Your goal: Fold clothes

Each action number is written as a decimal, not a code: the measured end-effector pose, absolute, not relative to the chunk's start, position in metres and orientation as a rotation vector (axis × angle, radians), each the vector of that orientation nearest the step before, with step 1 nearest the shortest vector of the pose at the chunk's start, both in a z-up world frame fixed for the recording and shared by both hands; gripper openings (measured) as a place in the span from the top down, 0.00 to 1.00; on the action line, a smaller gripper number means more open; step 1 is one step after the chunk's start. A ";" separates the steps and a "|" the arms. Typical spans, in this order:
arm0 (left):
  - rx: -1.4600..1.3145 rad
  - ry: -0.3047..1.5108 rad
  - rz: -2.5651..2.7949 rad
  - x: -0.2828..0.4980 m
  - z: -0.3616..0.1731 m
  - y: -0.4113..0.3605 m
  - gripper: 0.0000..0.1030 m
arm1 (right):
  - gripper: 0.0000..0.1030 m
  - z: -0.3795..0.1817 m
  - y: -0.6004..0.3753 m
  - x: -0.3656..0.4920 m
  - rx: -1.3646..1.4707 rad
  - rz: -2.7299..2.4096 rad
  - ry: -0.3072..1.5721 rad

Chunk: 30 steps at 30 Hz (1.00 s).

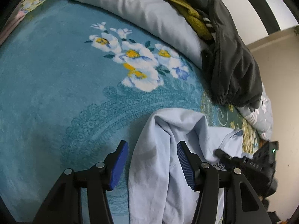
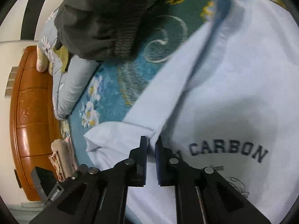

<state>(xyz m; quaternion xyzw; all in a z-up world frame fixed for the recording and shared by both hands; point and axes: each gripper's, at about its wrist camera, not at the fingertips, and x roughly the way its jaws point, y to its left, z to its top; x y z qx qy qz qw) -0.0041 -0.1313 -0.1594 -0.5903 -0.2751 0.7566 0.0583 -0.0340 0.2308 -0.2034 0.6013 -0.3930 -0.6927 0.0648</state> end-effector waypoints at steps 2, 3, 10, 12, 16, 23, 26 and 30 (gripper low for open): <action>-1.782 -0.850 2.290 -0.004 -0.159 -0.133 0.43 | 0.94 -0.196 0.224 -0.046 1.804 -2.092 -1.143; -1.782 -0.860 2.288 -0.004 -0.160 -0.134 0.43 | 0.94 -0.190 0.223 -0.052 1.789 -2.099 -1.137; -1.802 -0.894 2.267 -0.007 -0.166 -0.136 0.43 | 0.94 -0.144 0.218 -0.121 1.668 -2.226 -1.059; -1.808 -0.904 2.261 -0.008 -0.168 -0.136 0.43 | 0.94 -0.144 0.217 -0.133 1.690 -2.252 -1.028; -1.836 -0.928 2.245 -0.008 -0.173 -0.139 0.43 | 0.93 -0.155 0.215 -0.144 1.746 -2.243 -0.984; -1.880 -0.897 2.205 -0.007 -0.179 -0.134 0.43 | 0.61 -0.127 0.221 -0.116 1.620 -2.271 -0.907; -1.929 -0.808 2.180 -0.006 -0.182 -0.124 0.43 | 0.61 -0.111 0.227 -0.088 1.543 -2.280 -0.882; -2.016 -0.641 2.147 -0.004 -0.189 -0.107 0.43 | 0.61 -0.120 0.241 -0.047 1.582 -2.264 -0.898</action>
